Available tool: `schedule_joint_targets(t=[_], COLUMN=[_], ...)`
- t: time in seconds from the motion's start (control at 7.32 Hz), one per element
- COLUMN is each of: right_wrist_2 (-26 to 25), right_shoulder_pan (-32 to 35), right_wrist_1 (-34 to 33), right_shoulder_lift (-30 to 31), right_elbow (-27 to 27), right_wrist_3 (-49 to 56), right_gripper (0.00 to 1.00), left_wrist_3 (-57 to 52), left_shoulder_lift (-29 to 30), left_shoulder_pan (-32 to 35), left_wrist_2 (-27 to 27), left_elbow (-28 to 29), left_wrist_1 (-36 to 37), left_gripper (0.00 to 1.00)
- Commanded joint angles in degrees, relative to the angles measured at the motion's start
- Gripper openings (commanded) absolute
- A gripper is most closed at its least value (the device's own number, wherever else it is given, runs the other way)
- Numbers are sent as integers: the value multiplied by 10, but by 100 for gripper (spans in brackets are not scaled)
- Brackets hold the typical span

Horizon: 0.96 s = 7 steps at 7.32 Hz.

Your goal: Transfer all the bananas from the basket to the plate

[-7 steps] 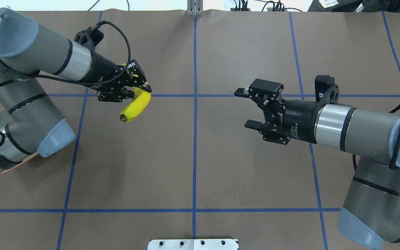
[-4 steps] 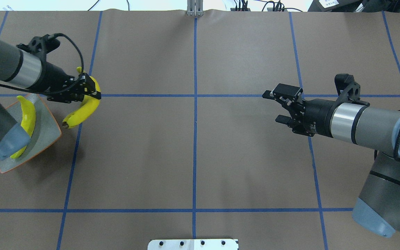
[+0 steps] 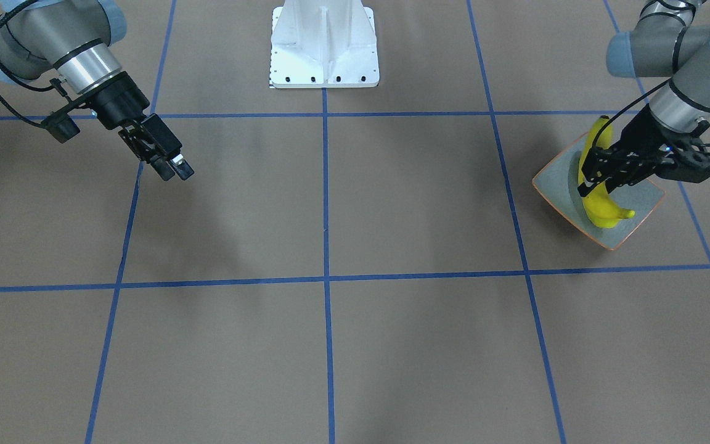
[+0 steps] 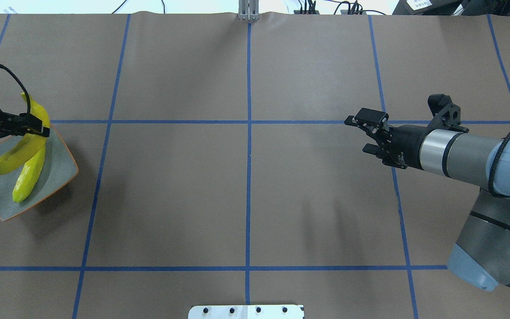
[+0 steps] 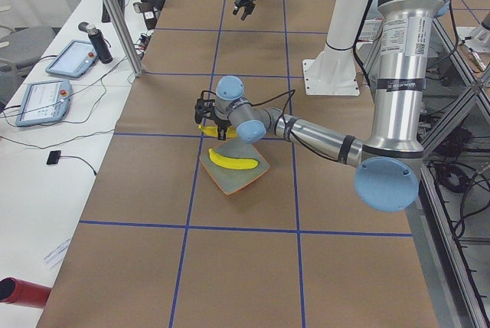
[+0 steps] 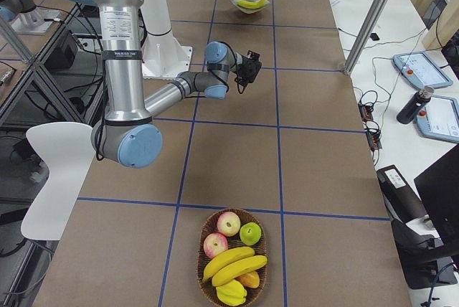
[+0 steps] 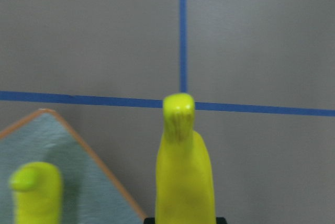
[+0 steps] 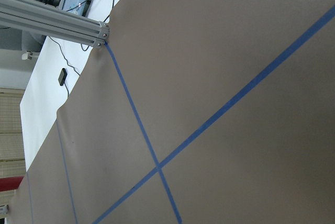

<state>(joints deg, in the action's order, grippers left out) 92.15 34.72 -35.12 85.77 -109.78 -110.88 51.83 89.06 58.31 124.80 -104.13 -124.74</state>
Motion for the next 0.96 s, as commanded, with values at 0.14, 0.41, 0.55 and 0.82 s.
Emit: schedule_joint_targets(t=[0.14, 0.41, 0.55, 0.82], right_wrist_2=[0, -1, -1, -1], right_shoulder_pan=[1, 1, 1, 2], right_wrist_1=[0, 0, 0, 0], right_shoulder_lift=[-3, -2, 0, 2], right_elbow=[18, 20, 20, 24], right_wrist_3=[8, 8, 8, 8], right_gripper=[100, 100, 100, 100], left_wrist_3=[-75, -74, -75, -75], left_shoulder_lift=[-83, -75, -54, -22], left_shoulder_pan=[4, 0, -2, -6], left_wrist_2=[-67, -68, -68, -69], left_elbow=[-21, -8, -8, 19], left_wrist_1=[24, 39, 59, 72], left_gripper=[0, 0, 0, 0])
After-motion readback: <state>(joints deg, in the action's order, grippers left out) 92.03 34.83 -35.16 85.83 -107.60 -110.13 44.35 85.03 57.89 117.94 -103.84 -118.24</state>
